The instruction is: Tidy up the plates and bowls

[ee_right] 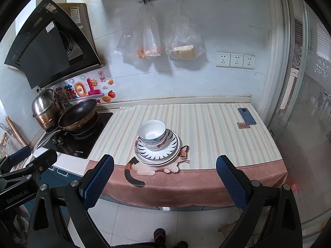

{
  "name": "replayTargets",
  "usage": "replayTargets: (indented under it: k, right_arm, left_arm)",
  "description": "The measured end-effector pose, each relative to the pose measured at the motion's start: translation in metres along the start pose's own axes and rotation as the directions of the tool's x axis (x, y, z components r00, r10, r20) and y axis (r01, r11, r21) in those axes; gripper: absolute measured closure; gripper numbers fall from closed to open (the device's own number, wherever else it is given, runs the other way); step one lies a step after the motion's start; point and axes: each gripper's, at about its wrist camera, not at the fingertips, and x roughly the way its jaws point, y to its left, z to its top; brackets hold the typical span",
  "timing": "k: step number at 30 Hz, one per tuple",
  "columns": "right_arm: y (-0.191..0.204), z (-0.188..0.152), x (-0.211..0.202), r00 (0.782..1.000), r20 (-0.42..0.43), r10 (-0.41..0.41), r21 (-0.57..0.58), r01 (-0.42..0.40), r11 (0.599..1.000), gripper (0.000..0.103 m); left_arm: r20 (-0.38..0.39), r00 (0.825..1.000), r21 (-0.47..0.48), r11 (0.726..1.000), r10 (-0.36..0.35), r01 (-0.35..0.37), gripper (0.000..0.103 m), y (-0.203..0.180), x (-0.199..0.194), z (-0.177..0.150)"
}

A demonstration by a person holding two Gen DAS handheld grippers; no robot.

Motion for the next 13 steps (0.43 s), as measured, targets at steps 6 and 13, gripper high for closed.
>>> replayTargets:
  k: [6, 13]
  right_arm:
    - [-0.0024, 0.0012, 0.0019, 1.000, -0.004, 0.002, 0.002, -0.002, 1.000, 0.002]
    - [-0.0022, 0.0003, 0.0023, 1.000, -0.005, 0.000, 0.004, 0.000, 1.000, 0.002]
  left_arm:
    - [0.001, 1.000, -0.003, 1.000, 0.004, -0.004, 0.003, -0.0032, -0.0011, -0.0001]
    - [0.002, 1.000, 0.000, 1.000, 0.003, -0.003, 0.003, -0.0016, -0.0004, 0.0001]
